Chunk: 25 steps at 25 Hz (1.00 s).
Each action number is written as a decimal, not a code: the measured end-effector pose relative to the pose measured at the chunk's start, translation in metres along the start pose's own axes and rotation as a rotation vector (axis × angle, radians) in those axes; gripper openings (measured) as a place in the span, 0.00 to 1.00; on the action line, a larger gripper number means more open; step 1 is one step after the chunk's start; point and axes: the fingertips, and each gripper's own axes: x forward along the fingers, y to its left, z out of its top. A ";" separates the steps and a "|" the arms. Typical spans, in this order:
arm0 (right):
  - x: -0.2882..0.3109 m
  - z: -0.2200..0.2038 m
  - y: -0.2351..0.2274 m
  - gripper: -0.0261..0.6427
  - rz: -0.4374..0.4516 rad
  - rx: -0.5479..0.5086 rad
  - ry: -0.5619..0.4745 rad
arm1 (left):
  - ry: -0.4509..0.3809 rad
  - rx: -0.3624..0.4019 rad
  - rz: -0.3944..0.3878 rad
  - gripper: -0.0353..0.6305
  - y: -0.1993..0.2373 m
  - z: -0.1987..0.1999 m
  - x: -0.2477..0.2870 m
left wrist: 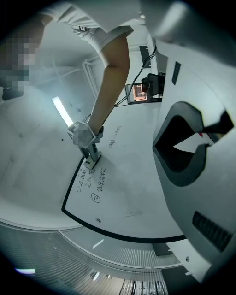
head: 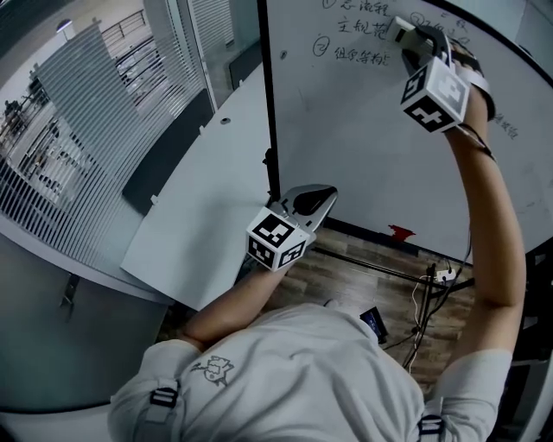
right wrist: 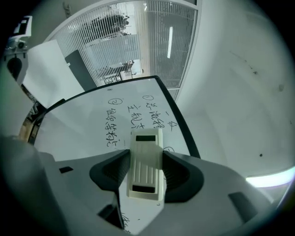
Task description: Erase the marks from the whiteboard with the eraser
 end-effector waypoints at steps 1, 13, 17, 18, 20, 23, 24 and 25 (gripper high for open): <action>0.000 0.001 -0.002 0.39 -0.009 -0.001 0.000 | 0.000 0.001 0.000 0.06 -0.001 0.000 0.000; 0.004 0.011 0.086 0.39 0.069 -0.013 -0.031 | 0.018 0.006 0.000 0.06 -0.005 -0.003 0.004; 0.006 0.012 0.122 0.39 0.123 -0.010 -0.035 | 0.019 0.004 0.005 0.06 -0.004 -0.004 0.004; 0.006 0.012 0.129 0.39 0.132 -0.012 -0.035 | 0.019 0.003 0.006 0.06 -0.004 -0.004 0.004; 0.005 0.012 0.141 0.39 0.150 -0.004 -0.039 | 0.021 0.000 0.008 0.06 -0.003 -0.005 0.004; -0.002 0.017 0.141 0.39 0.152 0.038 -0.070 | 0.023 -0.003 0.015 0.06 -0.001 -0.006 0.002; -0.005 0.020 0.137 0.39 0.148 0.063 -0.084 | 0.023 -0.003 0.017 0.06 0.001 -0.005 0.001; -0.009 0.021 0.134 0.39 0.150 0.094 -0.100 | 0.021 -0.003 0.019 0.06 0.002 -0.005 0.001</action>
